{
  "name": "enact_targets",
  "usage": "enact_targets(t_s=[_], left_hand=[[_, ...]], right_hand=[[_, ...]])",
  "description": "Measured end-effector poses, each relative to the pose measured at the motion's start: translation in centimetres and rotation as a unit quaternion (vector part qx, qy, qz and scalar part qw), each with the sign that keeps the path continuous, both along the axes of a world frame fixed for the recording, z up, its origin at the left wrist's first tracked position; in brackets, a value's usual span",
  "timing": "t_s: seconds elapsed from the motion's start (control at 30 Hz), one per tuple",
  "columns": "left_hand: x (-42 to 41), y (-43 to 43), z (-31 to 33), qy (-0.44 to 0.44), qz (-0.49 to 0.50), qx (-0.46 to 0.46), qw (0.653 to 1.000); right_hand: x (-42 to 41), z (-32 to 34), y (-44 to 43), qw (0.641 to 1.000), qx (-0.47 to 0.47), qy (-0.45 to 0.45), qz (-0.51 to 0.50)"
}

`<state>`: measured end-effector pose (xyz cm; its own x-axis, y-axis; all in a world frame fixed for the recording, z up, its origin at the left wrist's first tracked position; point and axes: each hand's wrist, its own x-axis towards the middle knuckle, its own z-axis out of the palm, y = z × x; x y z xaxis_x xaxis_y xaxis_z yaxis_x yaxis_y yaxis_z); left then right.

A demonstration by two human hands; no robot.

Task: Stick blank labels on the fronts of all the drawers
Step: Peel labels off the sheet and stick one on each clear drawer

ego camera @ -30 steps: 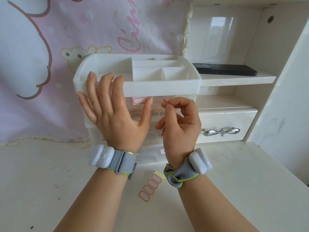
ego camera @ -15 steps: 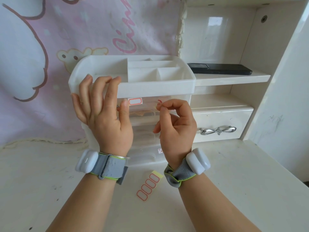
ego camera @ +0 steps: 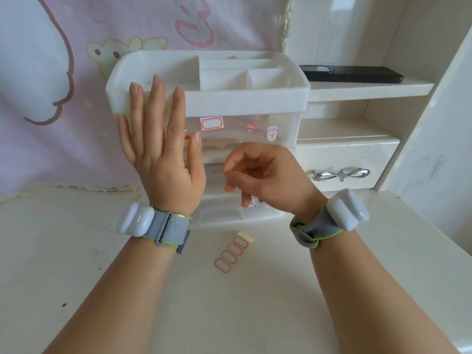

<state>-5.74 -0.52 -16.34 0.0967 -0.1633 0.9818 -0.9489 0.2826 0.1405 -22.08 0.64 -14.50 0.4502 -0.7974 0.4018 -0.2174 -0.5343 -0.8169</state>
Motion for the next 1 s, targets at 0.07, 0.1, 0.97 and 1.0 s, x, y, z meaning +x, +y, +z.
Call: enact_targets(t_s=[0.07, 0.1, 0.97, 1.0], left_hand=[[-0.5, 0.1, -0.7, 0.005, 0.008, 0.002, 1.0], [-0.7, 0.1, -0.9, 0.006, 0.01, 0.004, 1.0], [-0.1, 1.9, 1.8, 0.081, -0.095, -0.063, 0.99], [-0.1, 2.0, 1.8, 0.087, -0.105, -0.067, 0.988]], right_hand=[[-0.2, -0.1, -0.2, 0.983, 0.036, 0.174, 0.042], [-0.1, -0.4, -0.3, 0.966, 0.044, 0.25, 0.052], [-2.7, 1.3, -0.2, 0.98, 0.126, -0.078, 0.135], [-2.6, 1.4, -0.2, 0.979, 0.122, -0.105, 0.122]])
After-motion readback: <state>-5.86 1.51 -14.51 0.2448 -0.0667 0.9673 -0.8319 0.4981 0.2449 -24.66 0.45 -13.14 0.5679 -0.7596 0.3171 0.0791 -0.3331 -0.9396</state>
